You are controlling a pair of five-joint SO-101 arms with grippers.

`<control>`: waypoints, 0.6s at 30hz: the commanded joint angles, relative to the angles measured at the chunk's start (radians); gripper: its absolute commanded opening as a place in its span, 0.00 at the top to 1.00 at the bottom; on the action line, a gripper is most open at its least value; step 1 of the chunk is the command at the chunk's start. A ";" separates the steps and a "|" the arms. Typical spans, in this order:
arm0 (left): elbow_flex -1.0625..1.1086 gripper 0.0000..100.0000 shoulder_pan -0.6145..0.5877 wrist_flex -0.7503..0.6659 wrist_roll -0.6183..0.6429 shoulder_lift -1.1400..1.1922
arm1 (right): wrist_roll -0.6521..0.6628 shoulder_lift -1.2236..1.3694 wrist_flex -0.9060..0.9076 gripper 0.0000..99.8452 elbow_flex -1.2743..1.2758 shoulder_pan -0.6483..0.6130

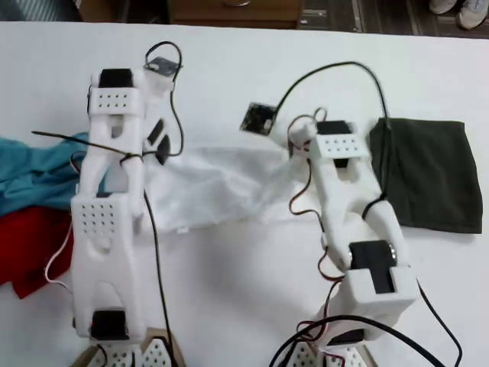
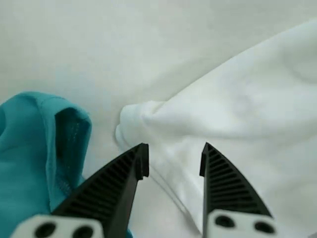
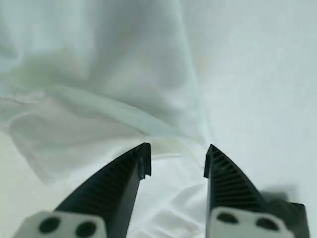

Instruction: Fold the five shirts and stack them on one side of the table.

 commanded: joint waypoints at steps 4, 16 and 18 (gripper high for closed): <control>-0.005 0.80 0.005 0.011 0.003 -0.083 | -0.009 -0.145 0.085 0.81 -0.055 0.051; -0.005 0.80 0.006 -0.011 0.003 -0.084 | -0.002 -0.242 0.367 0.98 0.040 0.021; -0.005 0.80 0.006 -0.011 0.003 -0.084 | -0.002 -0.242 0.292 0.98 0.121 0.004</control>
